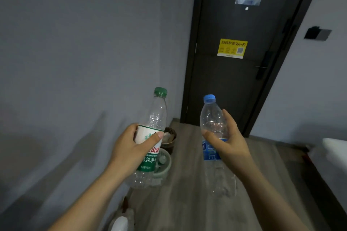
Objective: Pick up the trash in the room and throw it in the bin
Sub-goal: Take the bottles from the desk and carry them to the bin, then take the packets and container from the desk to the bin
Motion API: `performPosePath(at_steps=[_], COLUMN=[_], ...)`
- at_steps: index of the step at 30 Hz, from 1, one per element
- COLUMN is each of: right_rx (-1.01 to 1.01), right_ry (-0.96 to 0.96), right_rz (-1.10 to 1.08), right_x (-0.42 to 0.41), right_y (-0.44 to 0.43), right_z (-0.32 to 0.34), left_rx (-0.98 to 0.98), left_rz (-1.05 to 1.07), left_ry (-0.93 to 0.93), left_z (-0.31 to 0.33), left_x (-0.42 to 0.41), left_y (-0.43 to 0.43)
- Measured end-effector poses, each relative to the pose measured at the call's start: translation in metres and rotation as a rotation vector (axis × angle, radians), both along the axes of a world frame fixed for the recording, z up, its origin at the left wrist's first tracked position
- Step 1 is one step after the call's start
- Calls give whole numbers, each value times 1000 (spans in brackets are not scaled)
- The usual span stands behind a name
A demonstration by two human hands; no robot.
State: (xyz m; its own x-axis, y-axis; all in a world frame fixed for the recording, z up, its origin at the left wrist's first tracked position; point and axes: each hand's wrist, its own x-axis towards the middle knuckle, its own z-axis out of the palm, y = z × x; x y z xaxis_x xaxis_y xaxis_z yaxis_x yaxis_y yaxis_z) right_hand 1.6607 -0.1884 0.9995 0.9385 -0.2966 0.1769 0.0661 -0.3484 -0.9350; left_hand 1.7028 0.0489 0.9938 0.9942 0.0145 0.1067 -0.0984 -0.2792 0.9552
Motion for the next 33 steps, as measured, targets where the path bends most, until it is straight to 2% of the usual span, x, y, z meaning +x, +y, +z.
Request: performPosePath(at_steps=[11,16,21,27,33], right_rx=[-2,-41,2,4,-9], right_ry=[214,336,495,605,763], right_rz=[138,161,151,128,196], right_x=[202,299,388,472,543], right_y=[-49,-57,-60,-68,-82], right_z=[-66,-108,-145,-198,-282], left_rx=[74,36,52,186,321], left_rz=[132,62,45,44,39], left_ry=[225,431,627,843,1019], left_z=[-77,-132,-180,-243,-328], left_x=[176,278,373,452,503], left_y=[-30,-38,-35,-40,-58])
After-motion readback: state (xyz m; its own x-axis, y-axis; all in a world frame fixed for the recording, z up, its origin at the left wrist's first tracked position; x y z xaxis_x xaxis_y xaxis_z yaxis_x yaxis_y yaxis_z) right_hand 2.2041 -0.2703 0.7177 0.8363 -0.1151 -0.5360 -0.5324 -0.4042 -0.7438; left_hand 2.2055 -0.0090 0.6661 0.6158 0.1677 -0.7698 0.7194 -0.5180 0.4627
